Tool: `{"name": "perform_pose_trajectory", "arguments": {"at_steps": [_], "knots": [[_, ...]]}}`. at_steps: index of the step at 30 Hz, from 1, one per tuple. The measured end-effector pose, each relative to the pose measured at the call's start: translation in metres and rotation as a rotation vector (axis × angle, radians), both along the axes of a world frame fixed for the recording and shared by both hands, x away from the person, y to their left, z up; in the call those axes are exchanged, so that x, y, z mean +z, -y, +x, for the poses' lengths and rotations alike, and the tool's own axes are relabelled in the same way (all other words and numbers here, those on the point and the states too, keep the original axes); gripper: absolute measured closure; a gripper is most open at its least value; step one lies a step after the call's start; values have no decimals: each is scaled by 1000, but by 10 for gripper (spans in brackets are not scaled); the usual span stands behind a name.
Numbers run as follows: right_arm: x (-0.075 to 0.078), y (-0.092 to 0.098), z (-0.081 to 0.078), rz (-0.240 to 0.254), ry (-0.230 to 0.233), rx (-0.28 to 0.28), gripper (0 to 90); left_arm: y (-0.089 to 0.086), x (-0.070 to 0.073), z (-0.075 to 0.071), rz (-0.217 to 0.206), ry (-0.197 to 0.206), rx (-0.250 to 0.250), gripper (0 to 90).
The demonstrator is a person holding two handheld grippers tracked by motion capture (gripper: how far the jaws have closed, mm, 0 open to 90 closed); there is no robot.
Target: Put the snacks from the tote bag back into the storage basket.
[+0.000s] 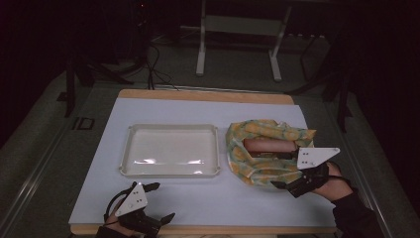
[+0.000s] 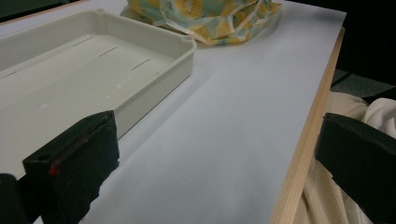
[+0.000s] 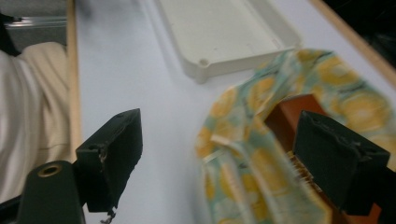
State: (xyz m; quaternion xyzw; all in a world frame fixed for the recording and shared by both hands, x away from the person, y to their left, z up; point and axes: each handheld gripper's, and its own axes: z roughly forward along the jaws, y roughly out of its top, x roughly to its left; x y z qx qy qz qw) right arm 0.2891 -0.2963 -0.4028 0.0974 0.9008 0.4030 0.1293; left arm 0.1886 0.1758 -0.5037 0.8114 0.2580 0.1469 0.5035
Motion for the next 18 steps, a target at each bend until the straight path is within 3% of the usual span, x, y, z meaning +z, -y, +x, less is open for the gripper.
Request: {"name": "perform_pose_trajectory", "arguments": {"at_steps": [13, 14, 18], "knots": [[26, -2, 24, 15, 70, -19, 161, 1, 0, 0, 6, -5, -3, 0], [30, -1, 28, 17, 86, -21, 193, 1, 0, 0, 6, -4, -3, 0], [38, 1, 37, 14, 93, -27, 192, 1, 0, 0, 9, -6, -6, 0]]}}
